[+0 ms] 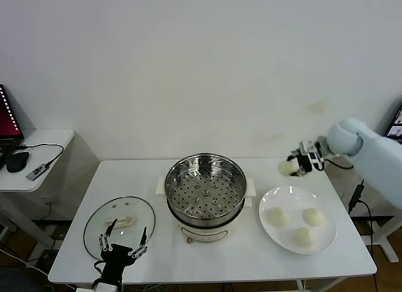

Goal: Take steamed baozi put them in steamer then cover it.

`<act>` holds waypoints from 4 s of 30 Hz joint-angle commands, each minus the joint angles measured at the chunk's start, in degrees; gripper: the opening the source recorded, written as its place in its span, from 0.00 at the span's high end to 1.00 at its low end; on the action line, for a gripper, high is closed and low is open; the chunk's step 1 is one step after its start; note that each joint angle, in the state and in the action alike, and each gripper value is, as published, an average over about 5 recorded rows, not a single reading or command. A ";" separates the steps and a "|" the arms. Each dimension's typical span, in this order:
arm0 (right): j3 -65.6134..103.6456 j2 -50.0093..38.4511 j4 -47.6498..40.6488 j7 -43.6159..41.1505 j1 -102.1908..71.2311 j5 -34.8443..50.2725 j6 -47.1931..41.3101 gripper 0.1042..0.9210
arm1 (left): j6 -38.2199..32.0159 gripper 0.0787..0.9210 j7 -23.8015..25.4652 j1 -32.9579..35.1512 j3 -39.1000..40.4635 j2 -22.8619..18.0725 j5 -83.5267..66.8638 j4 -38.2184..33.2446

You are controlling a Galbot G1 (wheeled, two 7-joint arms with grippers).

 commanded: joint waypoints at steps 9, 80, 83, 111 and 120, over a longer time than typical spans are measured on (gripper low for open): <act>-20.61 17.93 4.72 5.87 21.81 15.91 2.31 0.45 | -0.23 0.12 -0.23 0.24 -1.01 -0.16 -0.10 0.24; -24.68 -6.60 22.24 2.59 24.13 13.77 -7.68 0.12 | 2.15 0.12 -0.32 -1.23 -4.17 1.91 -6.63 -1.65; -24.46 -11.71 24.28 2.58 22.10 12.85 -8.69 0.12 | 2.11 0.12 -0.48 -1.59 -4.24 2.49 -6.77 -0.26; -4.37 -8.29 12.75 6.71 -19.23 -3.75 -8.46 0.12 | 2.11 0.12 0.00 -1.18 -4.21 1.82 -4.65 0.22; -1.27 -3.70 6.59 7.40 -21.37 -5.46 -7.84 0.12 | 1.96 0.12 0.05 -0.89 -4.23 1.41 -3.80 0.13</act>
